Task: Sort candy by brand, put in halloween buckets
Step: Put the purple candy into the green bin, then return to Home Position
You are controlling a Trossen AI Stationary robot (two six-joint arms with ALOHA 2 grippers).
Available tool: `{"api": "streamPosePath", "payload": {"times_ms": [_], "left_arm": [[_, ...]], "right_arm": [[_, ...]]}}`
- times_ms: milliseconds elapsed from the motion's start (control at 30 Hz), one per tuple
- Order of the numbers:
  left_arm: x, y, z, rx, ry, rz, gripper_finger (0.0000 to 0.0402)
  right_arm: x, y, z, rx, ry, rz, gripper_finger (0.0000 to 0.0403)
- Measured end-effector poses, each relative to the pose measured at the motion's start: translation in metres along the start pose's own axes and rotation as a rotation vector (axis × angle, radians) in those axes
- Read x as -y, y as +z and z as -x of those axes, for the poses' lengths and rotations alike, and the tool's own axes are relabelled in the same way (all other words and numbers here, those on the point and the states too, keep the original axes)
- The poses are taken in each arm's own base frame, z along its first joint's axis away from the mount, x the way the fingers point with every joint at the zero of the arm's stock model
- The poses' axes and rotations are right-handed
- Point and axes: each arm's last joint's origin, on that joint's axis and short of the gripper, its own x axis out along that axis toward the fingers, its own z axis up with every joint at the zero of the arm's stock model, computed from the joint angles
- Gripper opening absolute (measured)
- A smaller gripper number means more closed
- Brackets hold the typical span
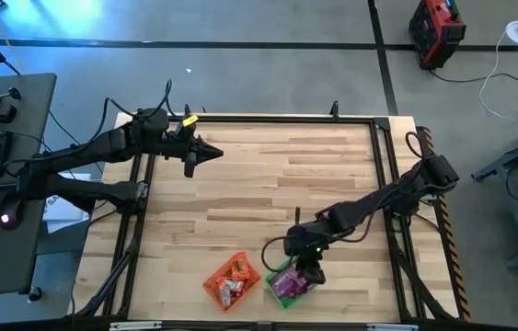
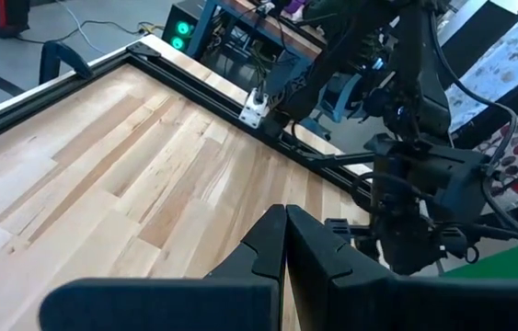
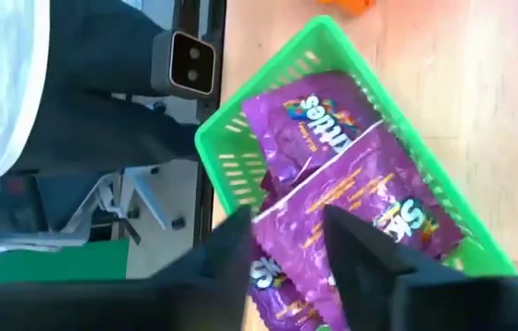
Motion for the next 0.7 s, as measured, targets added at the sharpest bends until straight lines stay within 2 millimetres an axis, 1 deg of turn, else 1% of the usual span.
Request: {"api": "streamPosePath", "payload": {"times_ms": [133, 233, 300, 400, 467, 533, 633, 667, 700], "left_arm": [[0.0, 0.0, 0.0, 0.0, 0.0, 0.0, 0.0], [0.0, 0.0, 0.0, 0.002, 0.002, -0.002, 0.0], [0.0, 0.0, 0.0, 0.003, 0.003, -0.024, 0.0], [0.0, 0.0, 0.0, 0.003, 0.004, -0.087, 0.0], [0.0, 0.001, 0.0, 0.007, 0.003, -0.132, 0.0], [0.0, 0.001, -0.001, 0.023, -0.002, -0.194, 0.0], [-0.005, -0.003, -0.01, 0.157, -0.046, -0.229, 0.0], [-0.008, -0.008, -0.015, 0.215, -0.07, -0.223, 0.0], [-0.012, -0.014, -0.019, 0.262, -0.092, -0.203, 0.0]], "right_arm": [[-0.001, -0.001, 0.002, -0.03, 0.023, -0.012, 0.019], [-0.006, 0.0, 0.007, -0.088, 0.079, -0.022, 0.0233], [-0.008, 0.0, 0.012, -0.139, 0.084, -0.051, 0.0246], [-0.012, -0.004, 0.019, -0.219, 0.035, -0.066, 0.0245], [-0.011, -0.011, 0.024, -0.298, -0.012, -0.044, 0.0225], [-0.009, -0.02, 0.031, -0.38, -0.049, -0.015, 0.0186], [-0.004, -0.03, 0.045, -0.407, -0.084, -0.011, 0.0093], [0.0, -0.033, 0.05, -0.401, -0.088, -0.03, 0.0056], [0.003, -0.036, 0.054, -0.391, -0.091, -0.054, 0.0029]]}}
